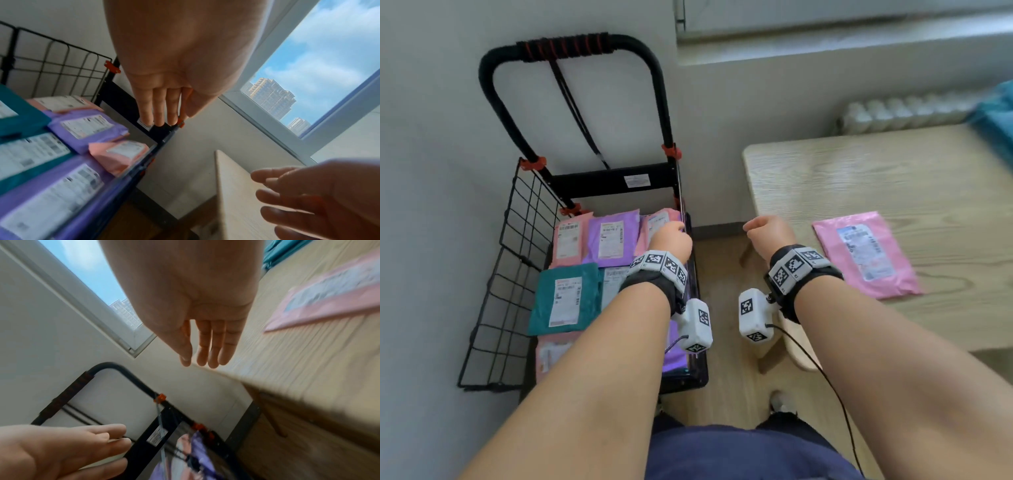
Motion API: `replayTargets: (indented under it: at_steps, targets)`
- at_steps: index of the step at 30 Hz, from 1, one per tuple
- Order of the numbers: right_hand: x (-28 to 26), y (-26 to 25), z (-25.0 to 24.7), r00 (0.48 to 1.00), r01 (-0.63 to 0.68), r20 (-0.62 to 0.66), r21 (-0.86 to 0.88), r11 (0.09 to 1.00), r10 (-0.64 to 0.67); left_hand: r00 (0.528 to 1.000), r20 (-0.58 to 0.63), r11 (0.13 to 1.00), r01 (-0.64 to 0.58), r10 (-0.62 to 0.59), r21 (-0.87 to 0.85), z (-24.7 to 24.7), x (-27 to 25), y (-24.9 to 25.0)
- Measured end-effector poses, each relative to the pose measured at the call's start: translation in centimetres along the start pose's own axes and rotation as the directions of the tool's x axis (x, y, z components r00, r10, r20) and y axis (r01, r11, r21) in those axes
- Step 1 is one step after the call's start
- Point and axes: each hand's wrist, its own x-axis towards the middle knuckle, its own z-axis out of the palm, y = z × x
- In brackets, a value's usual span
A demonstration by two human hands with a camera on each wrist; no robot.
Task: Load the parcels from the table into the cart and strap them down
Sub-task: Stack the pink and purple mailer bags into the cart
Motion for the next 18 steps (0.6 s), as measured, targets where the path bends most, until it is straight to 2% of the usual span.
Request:
replayTargets:
  at_steps: [3,6,10,18]
  targets:
    - [0.8,4.1,-5.3,0.999,-0.029,-0.032,-0.036,0.999,0.028,1.0,-0.002,0.999,0.013,-0.013,-0.052,4.4,-1.3,4.4]
    - [1.7,8.0,-9.9,0.998,-0.042,-0.058,-0.063,0.997,0.038,1.0,0.01,0.999,-0.016,0.016,-0.032,8.5,-2.9,8.5]
    - [2.6,12.7,-14.5,0.994,-0.078,-0.086,-0.089,0.993,0.071,0.997,0.081,0.999,-0.014,0.017,-0.034,13.1,-4.7,12.5]
    - [3.9,20.0,-18.7,0.974,-0.223,-0.071,-0.112,0.968,0.216,0.978,0.211,1.0,0.006,-0.004,-0.009,20.6,-7.2,17.1]
